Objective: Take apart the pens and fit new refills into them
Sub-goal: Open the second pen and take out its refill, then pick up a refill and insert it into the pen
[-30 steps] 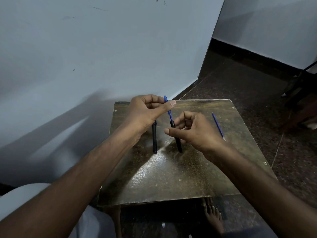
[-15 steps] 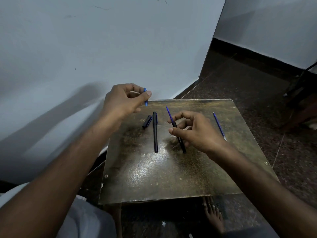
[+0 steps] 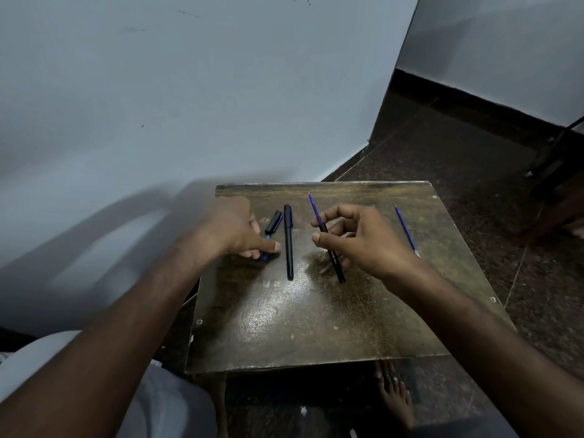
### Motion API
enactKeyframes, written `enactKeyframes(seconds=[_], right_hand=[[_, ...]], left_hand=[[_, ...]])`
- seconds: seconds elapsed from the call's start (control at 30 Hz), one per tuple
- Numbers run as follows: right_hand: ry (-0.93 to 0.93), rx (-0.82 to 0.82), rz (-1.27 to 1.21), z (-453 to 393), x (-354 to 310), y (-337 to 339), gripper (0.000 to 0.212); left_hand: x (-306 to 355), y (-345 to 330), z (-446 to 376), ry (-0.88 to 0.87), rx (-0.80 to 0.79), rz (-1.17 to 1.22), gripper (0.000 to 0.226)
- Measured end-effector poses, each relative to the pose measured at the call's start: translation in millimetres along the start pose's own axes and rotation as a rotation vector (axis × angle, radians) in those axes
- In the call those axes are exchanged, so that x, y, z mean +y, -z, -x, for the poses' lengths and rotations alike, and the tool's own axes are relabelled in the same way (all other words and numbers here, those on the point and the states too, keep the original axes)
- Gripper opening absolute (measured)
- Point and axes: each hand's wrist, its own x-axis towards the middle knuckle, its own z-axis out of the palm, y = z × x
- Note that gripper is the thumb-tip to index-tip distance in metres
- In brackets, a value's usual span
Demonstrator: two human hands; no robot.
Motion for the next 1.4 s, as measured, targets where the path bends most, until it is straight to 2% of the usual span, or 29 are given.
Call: enactKeyframes(seconds=[0.1,0.2,0.23,0.27,0.33,0.4,0.47,0.57,0.7,0.8,0.9,1.0,1.2,1.3,1.37,1.4], right_hand=[[-0.025,-0.008,-0.059,-0.6,0.0,-0.8,0.018],[-0.047,0.004,-0.074,-1.8,-0.6,-0.2,0.017],[-0.051,0.010,-0.084,-1.9,-0.9,-0.3,0.017],[-0.053,0.016,-0.108,-2.0,-1.6,-0.8,0.016],[-0.062,0.031,-0.181,-2.1,-2.7,-2.3,0.015],[-0.089,0.052,-0.263,-2.5,-4.4,-3.2,0.013],[-0.114,0.057,-0.339,-2.9,-5.7,-3.8,0.015],[-0.133,0.055,-0.447,-2.9,-7.6,-5.5,0.015],[-0.128,0.045,-0.557,-3.6,-8.4,-4.4,0.009],[-0.134,0.037,-0.533,-5.5,-7.5,1.7,0.023],[-0.143,0.025,-0.533,-7.5,-6.8,7.0,0.010],[-0.158,0.028,-0.542,-9.4,-6.1,10.1,0.013],[-0.155,0.181,-0.624,-17.1,-2.6,28.2,0.012],[-0.106,0.317,-0.657,-24.3,0.6,44.3,0.011],[-0.080,0.400,-0.501,-26.0,4.3,60.5,0.008],[-0.070,0.428,-0.326,-25.5,6.6,69.8,0.007]], left_hand=[[-1.7,1.4,3.9,-0.041,0.082,-0.012,0.043],[1.9,1.6,5.4,-0.166,0.350,0.145,0.046],[5.4,0.4,5.8,-0.224,0.393,0.218,0.043],[10.1,-1.1,6.8,-0.278,0.379,0.298,0.038],[19.3,-7.2,9.7,-0.348,0.237,0.380,0.033],[23.6,-12.9,10.6,-0.384,0.111,0.339,0.035],[24.1,-15.9,10.6,-0.443,0.072,0.288,0.038],[26.5,-18.9,12.7,-0.503,0.111,0.249,0.045],[32.9,-28.9,12.8,-0.460,0.285,0.240,0.040],[36.5,-34.4,14.0,-0.475,0.298,0.302,0.032],[38.9,-35.9,14.1,-0.476,0.324,0.308,0.023],[40.2,-35.7,12.9,-0.464,0.322,0.334,0.017],[38.7,-36.7,15.2,-0.508,0.260,0.285,0.010],[37.4,-37.3,13.9,-0.483,0.236,0.292,0.013],[36.7,-36.8,13.4,-0.469,0.213,0.316,0.013],[36.3,-36.3,13.3,-0.461,0.202,0.340,0.014]])
